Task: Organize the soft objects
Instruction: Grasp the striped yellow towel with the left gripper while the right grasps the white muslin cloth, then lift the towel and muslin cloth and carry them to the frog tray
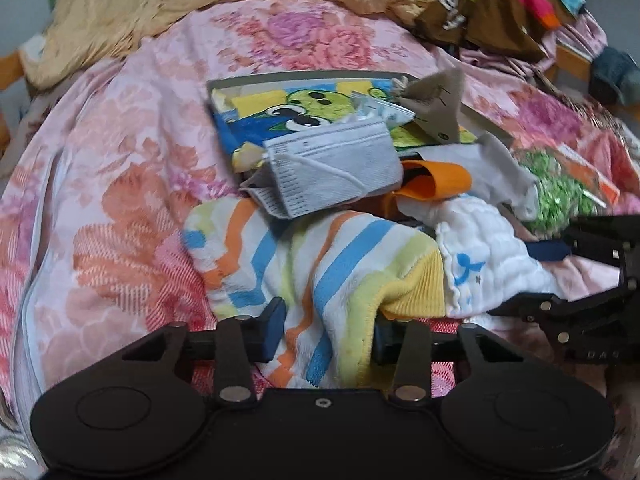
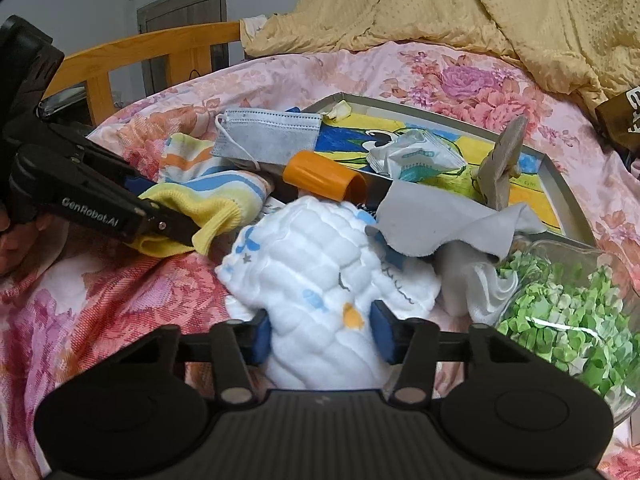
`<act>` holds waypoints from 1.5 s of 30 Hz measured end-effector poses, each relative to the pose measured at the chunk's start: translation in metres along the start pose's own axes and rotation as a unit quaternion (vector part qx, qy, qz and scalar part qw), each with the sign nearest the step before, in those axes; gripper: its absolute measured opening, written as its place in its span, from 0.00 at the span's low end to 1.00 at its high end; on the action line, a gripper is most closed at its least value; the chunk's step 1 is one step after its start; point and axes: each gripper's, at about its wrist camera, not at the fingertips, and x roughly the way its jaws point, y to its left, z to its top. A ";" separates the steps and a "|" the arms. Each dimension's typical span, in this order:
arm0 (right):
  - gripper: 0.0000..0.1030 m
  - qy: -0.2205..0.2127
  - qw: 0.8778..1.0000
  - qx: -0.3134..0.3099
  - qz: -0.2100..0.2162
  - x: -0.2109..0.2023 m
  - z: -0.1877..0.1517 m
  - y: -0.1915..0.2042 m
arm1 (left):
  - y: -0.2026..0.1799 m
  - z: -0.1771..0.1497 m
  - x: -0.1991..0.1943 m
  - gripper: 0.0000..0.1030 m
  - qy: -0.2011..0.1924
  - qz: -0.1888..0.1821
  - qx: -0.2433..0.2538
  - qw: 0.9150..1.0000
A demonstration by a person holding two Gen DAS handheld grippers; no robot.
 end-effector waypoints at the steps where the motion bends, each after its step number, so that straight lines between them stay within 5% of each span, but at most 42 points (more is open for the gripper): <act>1: 0.46 0.001 1.000 0.000 0.000 -0.001 0.000 0.001 | 0.000 0.000 -0.001 0.39 0.000 0.002 -0.008 1.000; 9: 0.23 0.011 1.000 0.026 0.005 -0.006 0.004 -0.001 | 0.004 -0.005 -0.013 0.21 -0.001 0.010 -0.065 0.998; 16: 0.14 0.009 0.999 0.048 0.002 -0.016 0.000 -0.003 | 0.001 -0.012 -0.024 0.15 -0.008 0.012 -0.093 0.996; 37: 0.12 -0.037 0.997 0.064 0.027 -0.075 -0.016 0.022 | -0.056 -0.039 -0.074 0.06 -0.031 -0.037 -0.088 0.995; 45: 0.12 -0.079 0.993 0.083 0.015 -0.102 -0.018 0.017 | -0.068 -0.055 -0.103 0.06 -0.083 -0.094 -0.133 0.983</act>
